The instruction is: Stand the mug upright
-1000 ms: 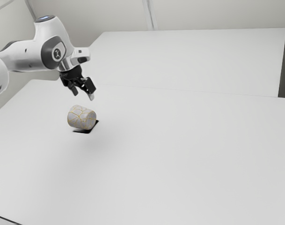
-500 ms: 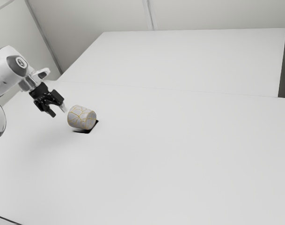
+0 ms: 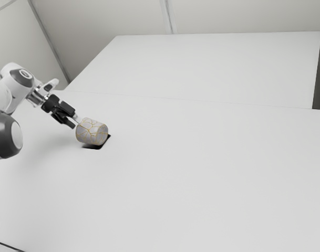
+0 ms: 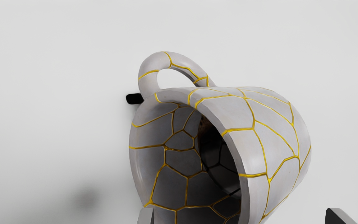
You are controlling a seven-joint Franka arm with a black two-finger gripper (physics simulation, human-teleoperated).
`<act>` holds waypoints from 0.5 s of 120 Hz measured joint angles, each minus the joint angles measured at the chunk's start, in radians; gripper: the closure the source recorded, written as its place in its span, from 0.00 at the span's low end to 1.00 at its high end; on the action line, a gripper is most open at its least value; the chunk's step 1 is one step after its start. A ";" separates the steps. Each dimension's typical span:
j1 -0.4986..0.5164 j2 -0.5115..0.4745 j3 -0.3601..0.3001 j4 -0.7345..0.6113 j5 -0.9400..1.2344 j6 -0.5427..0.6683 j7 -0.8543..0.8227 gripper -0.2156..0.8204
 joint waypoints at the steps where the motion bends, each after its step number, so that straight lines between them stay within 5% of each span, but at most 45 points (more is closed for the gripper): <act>1: 0.002 0.003 -0.001 0.003 -0.003 -0.001 0.003 0.21; 60: 0.016 0.025 -0.006 -0.047 -0.173 -0.040 0.111 0.32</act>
